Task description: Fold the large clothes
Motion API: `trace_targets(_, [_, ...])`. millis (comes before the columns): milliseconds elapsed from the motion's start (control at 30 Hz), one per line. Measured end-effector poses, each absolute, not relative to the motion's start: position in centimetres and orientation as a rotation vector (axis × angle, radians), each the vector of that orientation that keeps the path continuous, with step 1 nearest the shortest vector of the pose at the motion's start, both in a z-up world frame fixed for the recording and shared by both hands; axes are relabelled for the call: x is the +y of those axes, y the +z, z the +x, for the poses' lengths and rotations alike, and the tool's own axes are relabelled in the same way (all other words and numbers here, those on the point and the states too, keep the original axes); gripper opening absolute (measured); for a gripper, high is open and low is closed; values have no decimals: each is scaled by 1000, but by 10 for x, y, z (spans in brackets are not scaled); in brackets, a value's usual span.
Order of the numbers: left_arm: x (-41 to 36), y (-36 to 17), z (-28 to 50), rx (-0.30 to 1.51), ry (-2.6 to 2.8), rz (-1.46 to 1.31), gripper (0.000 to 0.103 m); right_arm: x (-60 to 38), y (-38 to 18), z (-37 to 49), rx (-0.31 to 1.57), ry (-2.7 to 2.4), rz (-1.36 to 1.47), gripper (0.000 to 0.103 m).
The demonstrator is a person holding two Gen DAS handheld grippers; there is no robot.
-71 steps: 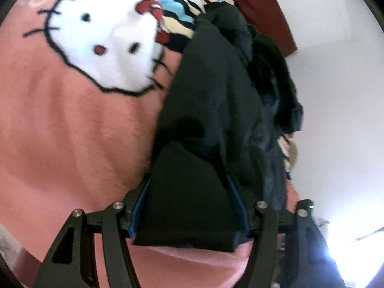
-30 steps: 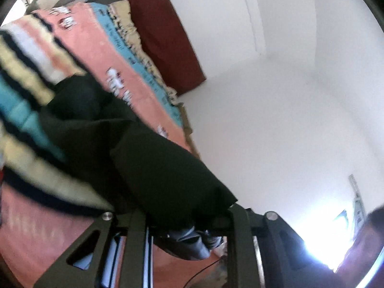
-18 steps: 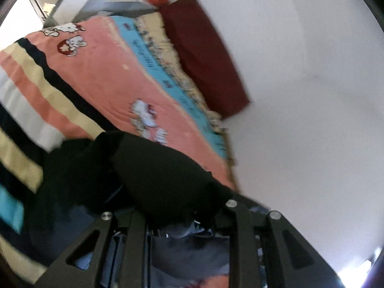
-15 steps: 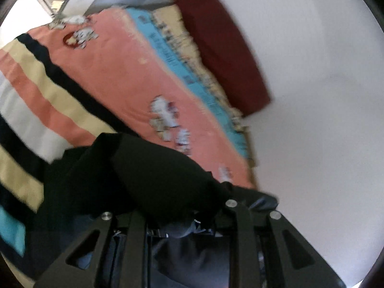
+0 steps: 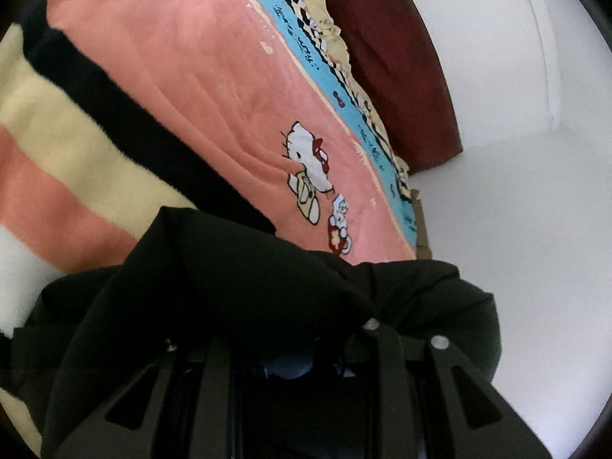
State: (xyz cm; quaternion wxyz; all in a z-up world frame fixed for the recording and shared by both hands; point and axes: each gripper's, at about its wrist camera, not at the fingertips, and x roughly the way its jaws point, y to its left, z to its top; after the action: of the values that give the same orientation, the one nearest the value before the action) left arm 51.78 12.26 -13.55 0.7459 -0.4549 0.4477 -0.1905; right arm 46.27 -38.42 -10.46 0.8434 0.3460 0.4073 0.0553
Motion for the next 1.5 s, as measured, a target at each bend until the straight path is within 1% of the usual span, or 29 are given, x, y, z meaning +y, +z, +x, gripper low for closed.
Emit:
trace_targets(33, [127, -135, 515, 981, -427, -1019, 23, -388, -105, 459, 842, 133, 759, 36])
trace_targets(67, [133, -132, 514, 975, -450, -1076, 26, -391, -104, 456, 831, 152, 795, 39])
trace_targets(100, [142, -123, 512, 953, -478, -1136, 32, -395, -102, 450, 826, 163, 823, 50])
trace_targets(133, [149, -116, 505, 927, -498, -1170, 36, -399, -100, 446, 820, 160, 841, 72])
trace_targets(167, [156, -104, 500, 880, -529, -1197, 44, -407, -93, 439, 802, 137, 847, 83])
trace_targets(200, [161, -94, 496, 854, -537, -1196, 49, -412, -84, 432, 788, 128, 844, 91])
trace_targets(233, [165, -82, 490, 828, -535, -1174, 50, -414, -77, 428, 776, 123, 836, 91])
trace_targets(333, [164, -42, 477, 834, -485, -1014, 50, -412, -37, 409, 759, 103, 742, 91])
trace_targets(400, [151, -18, 463, 848, -464, -873, 50, -397, -9, 398, 758, 114, 643, 91])
trace_targets(467, [136, -6, 453, 862, -465, -785, 50, -370, 15, 386, 751, 145, 538, 91])
trace_targets(567, [104, 12, 438, 878, -475, -632, 50, -332, 25, 379, 785, 174, 435, 89])
trace_targets(700, [42, 21, 448, 911, -495, -427, 50, -282, 26, 391, 834, 180, 265, 89])
trace_targets(767, [6, 13, 468, 940, -480, -289, 50, -267, 22, 406, 858, 171, 203, 89])
trace_targets(833, [-20, -7, 488, 978, -450, -218, 50, -258, 7, 429, 906, 144, 147, 88])
trace_targets(933, [-35, -38, 515, 987, -364, -121, 53, -260, -21, 456, 963, 117, 120, 89])
trace_targets(1033, [-43, -69, 550, 1031, -338, -130, 57, -276, -54, 487, 1014, 113, 159, 94])
trace_targets(1167, [-58, -96, 587, 1070, -283, -70, 59, -285, -77, 524, 1055, 97, 169, 96])
trace_targets(1267, [-59, -114, 605, 1083, -270, -75, 60, -290, -97, 547, 1065, 80, 183, 98])
trace_targets(1400, [-60, -119, 604, 1076, -253, -59, 60, -291, -110, 550, 1032, 63, 193, 98])
trace_targets(1500, [-61, -113, 602, 1097, -233, -43, 59, -290, -109, 551, 1055, 55, 193, 98])
